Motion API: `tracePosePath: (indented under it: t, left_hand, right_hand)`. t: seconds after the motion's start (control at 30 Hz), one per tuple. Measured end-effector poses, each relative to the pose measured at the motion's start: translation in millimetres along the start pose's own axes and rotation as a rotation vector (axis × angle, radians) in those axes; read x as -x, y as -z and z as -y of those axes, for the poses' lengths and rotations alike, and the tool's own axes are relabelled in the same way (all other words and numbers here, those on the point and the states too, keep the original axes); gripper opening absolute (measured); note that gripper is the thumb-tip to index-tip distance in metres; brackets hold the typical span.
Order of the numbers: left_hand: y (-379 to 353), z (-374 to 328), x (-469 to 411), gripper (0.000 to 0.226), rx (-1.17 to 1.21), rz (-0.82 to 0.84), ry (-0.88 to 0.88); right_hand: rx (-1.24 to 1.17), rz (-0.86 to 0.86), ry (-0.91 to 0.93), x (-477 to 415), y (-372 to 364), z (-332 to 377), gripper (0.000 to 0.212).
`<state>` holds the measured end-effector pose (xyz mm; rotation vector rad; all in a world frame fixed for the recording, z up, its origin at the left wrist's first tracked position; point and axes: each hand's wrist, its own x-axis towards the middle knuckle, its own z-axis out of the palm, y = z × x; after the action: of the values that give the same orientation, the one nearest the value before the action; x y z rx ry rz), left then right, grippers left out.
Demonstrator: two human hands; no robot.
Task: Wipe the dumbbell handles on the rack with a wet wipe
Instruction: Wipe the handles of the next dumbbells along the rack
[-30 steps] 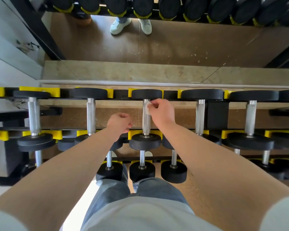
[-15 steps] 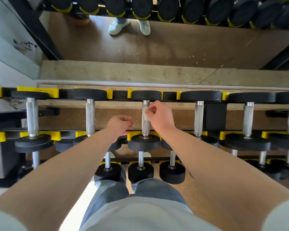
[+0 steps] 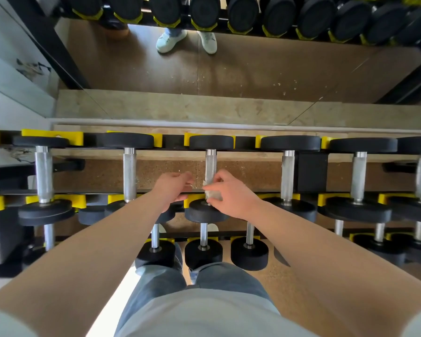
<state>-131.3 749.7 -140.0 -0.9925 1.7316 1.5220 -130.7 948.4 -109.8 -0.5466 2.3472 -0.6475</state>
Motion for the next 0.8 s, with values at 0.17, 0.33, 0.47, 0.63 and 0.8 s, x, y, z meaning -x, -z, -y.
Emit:
tracePosePath:
  t: [0.17, 0.33, 0.47, 0.63, 0.8]
  left_hand:
    - [-0.1, -5.6, 1.6, 0.028, 0.105, 0.042, 0.082]
    - [-1.1, -7.7, 4.0, 0.026, 0.095, 0.078, 0.102]
    - [-6.8, -9.4, 4.5, 0.024, 0.133, 0.134, 0.106]
    - [-6.6, -5.5, 3.7, 0.018, -0.049, 0.081, -0.034]
    - [-0.4, -3.4, 1.6, 0.013, -0.108, -0.007, -0.054]
  right_hand:
    - [-0.242, -0.36, -0.237, -16.7, 10.2, -0.5, 0.027]
    - [-0.537, -0.405, -0.487, -29.7, 16.0, 6.9, 0.024]
    - [-0.171, 0.157, -0.467, -22.2, -2.6, -0.5, 0.016]
    - [-0.543, -0.084, -0.593, -33.1, 2.2, -5.1, 0.035]
    - [-1.068, -0.407, -0.626, -53.8, 19.3, -8.2, 0.036]
